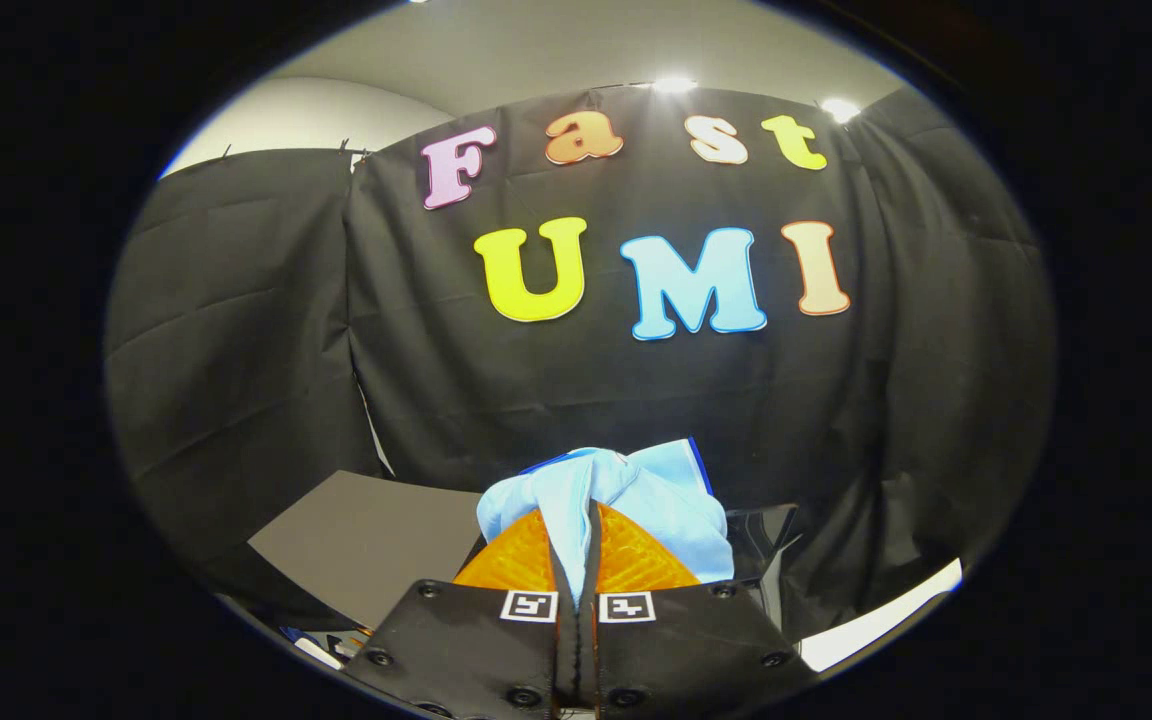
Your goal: Put the clothes into the washing machine and then close the washing machine lid.
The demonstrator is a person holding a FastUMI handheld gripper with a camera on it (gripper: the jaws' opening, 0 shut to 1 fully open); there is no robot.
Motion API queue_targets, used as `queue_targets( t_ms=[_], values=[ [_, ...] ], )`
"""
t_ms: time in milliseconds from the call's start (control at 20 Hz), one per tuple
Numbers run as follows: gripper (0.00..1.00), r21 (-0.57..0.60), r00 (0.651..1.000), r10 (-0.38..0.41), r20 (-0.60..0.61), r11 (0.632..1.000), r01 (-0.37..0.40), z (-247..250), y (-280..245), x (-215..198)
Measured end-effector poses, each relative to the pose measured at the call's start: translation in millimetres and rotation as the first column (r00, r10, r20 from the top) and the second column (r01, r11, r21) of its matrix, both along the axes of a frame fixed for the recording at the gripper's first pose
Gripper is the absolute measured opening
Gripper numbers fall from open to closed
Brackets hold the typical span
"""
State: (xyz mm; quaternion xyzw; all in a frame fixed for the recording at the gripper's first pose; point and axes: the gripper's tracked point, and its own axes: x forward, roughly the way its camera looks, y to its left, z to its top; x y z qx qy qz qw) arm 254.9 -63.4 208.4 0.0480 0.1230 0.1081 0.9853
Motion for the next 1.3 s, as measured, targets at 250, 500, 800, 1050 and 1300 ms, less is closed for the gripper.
queue_targets(
  t_ms=[250, 500, 800, 1050, 1300],
  values=[
    [0.01, -0.017, 0.998, -0.008, -0.057, 1.0, 0.007, -30.9, -10.0, 6.8],
    [0.01, -0.033, 0.993, -0.007, -0.122, 0.999, 0.003, -72.2, -16.2, 15.5],
    [0.01, -0.067, 0.972, -0.001, -0.235, 0.998, -0.016, -140.1, -20.3, 22.7],
    [0.01, -0.082, 0.948, -0.009, -0.317, 0.996, -0.018, -199.7, -25.8, 31.7],
    [0.01, -0.094, 0.925, -0.006, -0.38, 0.995, -0.032, -245.8, -25.3, 39.5]
  ],
)
